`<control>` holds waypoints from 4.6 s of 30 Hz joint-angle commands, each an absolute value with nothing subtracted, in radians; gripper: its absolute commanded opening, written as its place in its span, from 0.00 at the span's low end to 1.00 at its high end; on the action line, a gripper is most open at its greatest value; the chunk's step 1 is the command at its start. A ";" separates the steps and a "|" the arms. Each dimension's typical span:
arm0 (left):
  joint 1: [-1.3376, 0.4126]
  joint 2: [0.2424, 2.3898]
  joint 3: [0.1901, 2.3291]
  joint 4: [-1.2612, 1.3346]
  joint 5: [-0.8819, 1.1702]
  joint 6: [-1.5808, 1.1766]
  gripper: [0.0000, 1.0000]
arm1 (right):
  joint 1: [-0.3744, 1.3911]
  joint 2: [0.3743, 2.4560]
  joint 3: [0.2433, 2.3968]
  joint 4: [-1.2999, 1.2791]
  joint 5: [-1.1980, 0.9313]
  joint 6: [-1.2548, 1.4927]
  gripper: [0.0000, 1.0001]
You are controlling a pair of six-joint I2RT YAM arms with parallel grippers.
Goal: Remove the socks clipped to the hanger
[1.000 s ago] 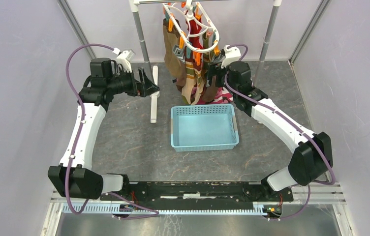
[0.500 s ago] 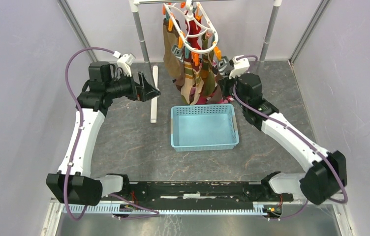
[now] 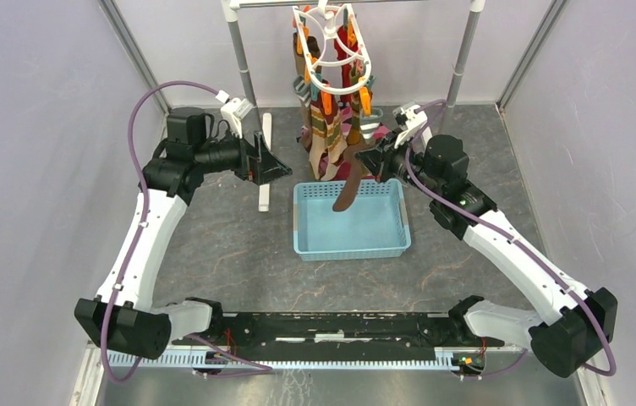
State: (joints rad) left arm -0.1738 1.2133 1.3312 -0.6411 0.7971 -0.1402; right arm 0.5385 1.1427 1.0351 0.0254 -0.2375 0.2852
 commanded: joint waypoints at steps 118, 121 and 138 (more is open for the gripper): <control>-0.563 1.319 1.253 -0.633 0.615 0.221 1.00 | 0.517 1.404 1.445 0.053 -0.411 0.521 0.49; -0.512 1.247 1.255 -0.694 0.653 0.222 1.00 | 0.516 1.375 1.413 0.038 -0.383 0.497 0.67; -0.115 1.231 1.418 -0.819 0.793 0.182 1.00 | 0.788 1.219 1.020 0.125 0.138 0.340 0.96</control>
